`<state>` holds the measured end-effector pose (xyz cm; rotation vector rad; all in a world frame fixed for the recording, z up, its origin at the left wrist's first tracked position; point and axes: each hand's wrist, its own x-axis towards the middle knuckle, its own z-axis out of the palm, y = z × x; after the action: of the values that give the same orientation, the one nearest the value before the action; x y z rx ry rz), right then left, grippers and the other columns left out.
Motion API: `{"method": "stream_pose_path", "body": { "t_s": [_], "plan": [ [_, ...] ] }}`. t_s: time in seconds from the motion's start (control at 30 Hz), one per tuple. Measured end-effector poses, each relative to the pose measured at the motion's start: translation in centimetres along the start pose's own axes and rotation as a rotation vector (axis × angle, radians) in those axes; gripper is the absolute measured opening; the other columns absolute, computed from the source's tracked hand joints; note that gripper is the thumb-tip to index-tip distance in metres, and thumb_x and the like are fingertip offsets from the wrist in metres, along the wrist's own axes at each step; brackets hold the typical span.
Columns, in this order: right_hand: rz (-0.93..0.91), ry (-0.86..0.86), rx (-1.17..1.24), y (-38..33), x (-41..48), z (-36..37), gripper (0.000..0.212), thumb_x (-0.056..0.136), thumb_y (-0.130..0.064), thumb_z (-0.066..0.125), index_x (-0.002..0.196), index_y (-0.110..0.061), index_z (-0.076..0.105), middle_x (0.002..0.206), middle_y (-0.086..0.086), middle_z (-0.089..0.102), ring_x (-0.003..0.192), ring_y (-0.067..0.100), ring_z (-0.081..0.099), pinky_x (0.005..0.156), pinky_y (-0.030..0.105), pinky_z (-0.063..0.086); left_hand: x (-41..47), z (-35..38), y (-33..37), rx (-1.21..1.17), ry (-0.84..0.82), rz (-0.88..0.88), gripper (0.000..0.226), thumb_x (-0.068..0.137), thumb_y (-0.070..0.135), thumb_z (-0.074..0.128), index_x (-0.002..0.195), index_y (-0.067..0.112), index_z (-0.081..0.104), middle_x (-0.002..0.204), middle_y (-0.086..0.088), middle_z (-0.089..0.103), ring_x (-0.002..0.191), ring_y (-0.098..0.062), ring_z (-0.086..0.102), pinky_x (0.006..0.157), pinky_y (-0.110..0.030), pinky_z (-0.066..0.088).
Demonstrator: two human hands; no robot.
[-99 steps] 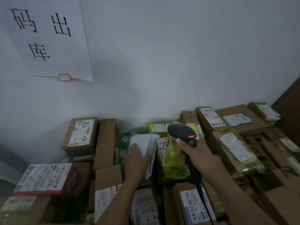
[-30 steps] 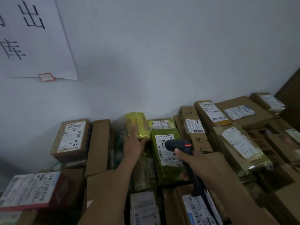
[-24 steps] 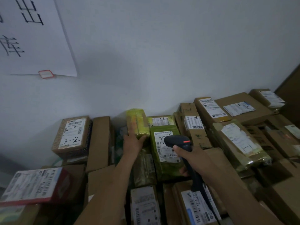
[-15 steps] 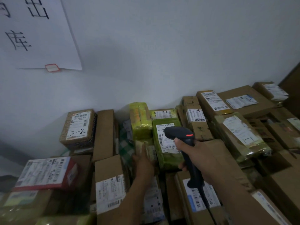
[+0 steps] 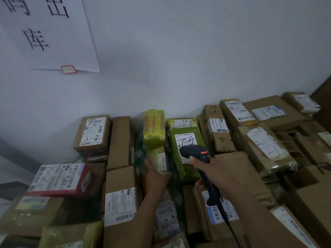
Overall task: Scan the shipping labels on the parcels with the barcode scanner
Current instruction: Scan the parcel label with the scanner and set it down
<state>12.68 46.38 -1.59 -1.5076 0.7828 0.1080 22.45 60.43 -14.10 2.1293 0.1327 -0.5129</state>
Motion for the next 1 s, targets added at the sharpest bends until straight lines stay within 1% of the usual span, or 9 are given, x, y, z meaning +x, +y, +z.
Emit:
{"method": "stream_pose_path", "body": {
  "t_s": [0.2, 0.27, 0.33, 0.37, 0.47, 0.57, 0.67, 0.83, 1.0],
  "plan": [
    [-0.092, -0.015, 0.044, -1.6, -3.2, -0.4, 0.024, 0.087, -0.035, 0.069, 0.099, -0.014, 0.066, 0.092, 0.012, 0.070, 0.049, 0.021, 0.061, 0.058, 0.037, 0.053, -3.5, -2.5, 2.1, 0.036, 0.213, 0.157, 0.104, 0.069, 0.039, 0.081, 0.153, 0.014, 0.026, 0.143, -0.015, 0.042, 0.127, -0.031, 0.044, 0.102, -0.045, 0.044],
    [-0.136, -0.010, 0.043, -1.9, -5.0, -1.0, 0.025, 0.087, -0.034, 0.068, 0.100, -0.013, 0.067, 0.084, 0.008, 0.070, 0.049, 0.020, 0.060, 0.052, 0.033, 0.052, -5.1, -3.9, 3.0, -0.012, 0.236, 0.211, 0.099, 0.067, 0.040, 0.080, 0.150, 0.018, 0.029, 0.140, -0.008, 0.042, 0.116, -0.021, 0.047, 0.081, -0.038, 0.053],
    [-0.176, 0.004, 0.027, -1.9, -6.9, -1.8, 0.024, 0.087, -0.033, 0.069, 0.096, -0.010, 0.067, 0.078, 0.007, 0.070, 0.047, 0.020, 0.057, 0.047, 0.029, 0.049, -6.7, -5.1, 3.4, -0.023, 0.217, 0.212, 0.098, 0.071, 0.037, 0.081, 0.150, 0.018, 0.026, 0.137, -0.006, 0.038, 0.098, -0.010, 0.046, 0.059, -0.020, 0.045],
    [-0.191, 0.005, 0.010, -1.7, -7.9, -2.2, 0.026, 0.087, -0.033, 0.069, 0.094, -0.009, 0.067, 0.075, 0.008, 0.069, 0.047, 0.020, 0.055, 0.046, 0.029, 0.048, -7.6, -5.8, 3.5, -0.002, 0.216, 0.213, 0.099, 0.072, 0.038, 0.081, 0.150, 0.016, 0.025, 0.137, -0.007, 0.037, 0.093, -0.008, 0.045, 0.059, -0.020, 0.043],
    [-0.224, 0.004, -0.110, -1.2, -10.5, -3.3, 0.030, 0.088, -0.032, 0.067, 0.083, -0.003, 0.064, 0.058, 0.007, 0.065, 0.043, 0.018, 0.054, 0.044, 0.025, 0.046, -10.3, -7.8, 3.8, 0.090, 0.224, 0.251, 0.099, 0.071, 0.045, 0.081, 0.148, 0.014, 0.027, 0.138, -0.008, 0.036, 0.103, -0.014, 0.046, 0.075, -0.030, 0.048],
    [-0.253, -0.020, -0.221, -0.3, -13.0, -4.0, 0.026, 0.088, -0.033, 0.068, 0.085, -0.008, 0.064, 0.067, 0.007, 0.070, 0.044, 0.018, 0.056, 0.044, 0.025, 0.046, -13.2, -10.2, 4.1, 0.215, 0.245, 0.366, 0.096, 0.069, 0.042, 0.083, 0.144, 0.012, 0.031, 0.135, -0.007, 0.033, 0.116, -0.019, 0.043, 0.087, -0.028, 0.042],
    [-0.271, -0.080, -0.314, 0.4, -15.8, -4.3, 0.029, 0.087, -0.036, 0.069, 0.083, -0.007, 0.066, 0.072, 0.013, 0.071, 0.046, 0.015, 0.056, 0.047, 0.026, 0.048, -15.9, -12.6, 4.4, 0.408, 0.281, 0.521, 0.100, 0.065, 0.045, 0.085, 0.143, 0.009, 0.033, 0.136, -0.008, 0.029, 0.127, -0.022, 0.035, 0.105, -0.039, 0.041],
    [-0.321, -0.139, -0.385, 0.7, -20.1, -4.8, 0.028, 0.087, -0.033, 0.070, 0.071, -0.012, 0.062, 0.047, 0.003, 0.060, 0.037, 0.010, 0.053, 0.043, 0.022, 0.044, -19.5, -15.1, 4.7, 0.644, 0.349, 0.630, 0.101, 0.064, 0.049, 0.084, 0.141, 0.004, 0.038, 0.138, -0.014, 0.033, 0.126, -0.028, 0.035, 0.107, -0.044, 0.040],
    [-0.370, -0.141, -0.377, 0.8, -23.5, -5.7, 0.023, 0.086, -0.034, 0.071, 0.076, -0.016, 0.060, 0.040, -0.007, 0.057, 0.035, 0.005, 0.051, 0.040, 0.017, 0.040, -21.8, -16.1, 4.4, 0.749, 0.380, 0.696, 0.097, 0.063, 0.037, 0.087, 0.139, 0.001, 0.039, 0.134, -0.015, 0.035, 0.123, -0.030, 0.039, 0.104, -0.046, 0.044]
  ]
}}
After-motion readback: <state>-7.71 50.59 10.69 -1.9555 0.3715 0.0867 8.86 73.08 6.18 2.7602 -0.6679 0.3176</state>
